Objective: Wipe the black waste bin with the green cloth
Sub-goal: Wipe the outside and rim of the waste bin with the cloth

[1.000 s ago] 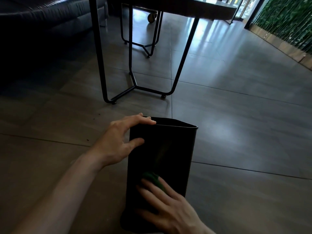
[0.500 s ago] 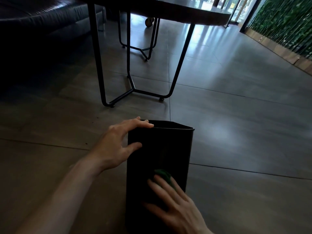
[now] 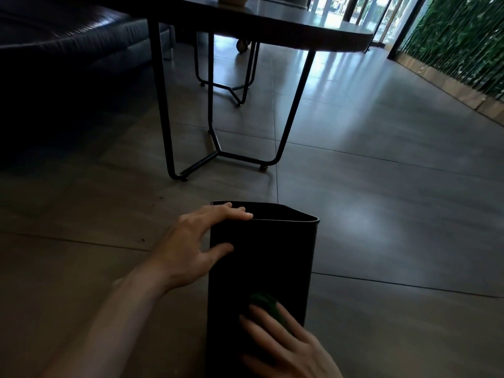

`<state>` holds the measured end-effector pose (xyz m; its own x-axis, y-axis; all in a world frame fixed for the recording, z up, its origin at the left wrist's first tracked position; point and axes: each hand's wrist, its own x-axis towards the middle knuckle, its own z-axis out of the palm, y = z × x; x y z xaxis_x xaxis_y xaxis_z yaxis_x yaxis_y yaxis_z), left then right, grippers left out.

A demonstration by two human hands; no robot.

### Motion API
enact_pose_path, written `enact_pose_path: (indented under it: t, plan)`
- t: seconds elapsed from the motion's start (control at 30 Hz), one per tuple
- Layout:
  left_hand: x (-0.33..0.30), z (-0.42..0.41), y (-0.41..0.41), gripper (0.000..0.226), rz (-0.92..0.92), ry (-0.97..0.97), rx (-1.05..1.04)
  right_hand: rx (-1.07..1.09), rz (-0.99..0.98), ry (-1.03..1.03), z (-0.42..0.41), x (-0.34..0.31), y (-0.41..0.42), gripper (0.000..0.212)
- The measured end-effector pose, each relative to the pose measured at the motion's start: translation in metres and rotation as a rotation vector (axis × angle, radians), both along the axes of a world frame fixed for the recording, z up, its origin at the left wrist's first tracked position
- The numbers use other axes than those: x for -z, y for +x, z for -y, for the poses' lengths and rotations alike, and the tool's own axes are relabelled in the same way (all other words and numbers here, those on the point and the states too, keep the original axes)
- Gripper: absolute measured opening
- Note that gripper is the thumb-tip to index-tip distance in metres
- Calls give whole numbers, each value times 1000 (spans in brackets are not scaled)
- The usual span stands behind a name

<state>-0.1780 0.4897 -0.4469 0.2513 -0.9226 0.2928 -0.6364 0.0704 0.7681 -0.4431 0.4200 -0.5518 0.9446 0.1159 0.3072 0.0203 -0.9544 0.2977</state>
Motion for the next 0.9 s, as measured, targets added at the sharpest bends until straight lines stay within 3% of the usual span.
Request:
enact_pose_path:
  t: [0.07, 0.23, 0.37, 0.5, 0.6, 0.77, 0.9]
  plan:
    - [0, 1, 0, 66, 12, -1, -5, 3, 62, 54, 13, -17, 6, 30]
    - [-2, 1, 2, 63, 15, -15, 10, 304, 323, 313, 31, -66, 57, 46]
    - [-1, 1, 3, 63, 15, -16, -8, 124, 233, 197, 9, -28, 39, 34]
    - [-1, -1, 2, 64, 23, -8, 18, -7, -40, 26, -9, 4, -3, 26]
    - [-1, -1, 2, 64, 24, -1, 8, 15, 60, 96, 10, -16, 1, 30]
    - [-1, -2, 2, 64, 35, 11, -2, 335, 370, 366, 36, -66, 43, 37]
    - [-3, 0, 3, 63, 54, 14, -24, 79, 237, 203, 14, -26, 33, 29]
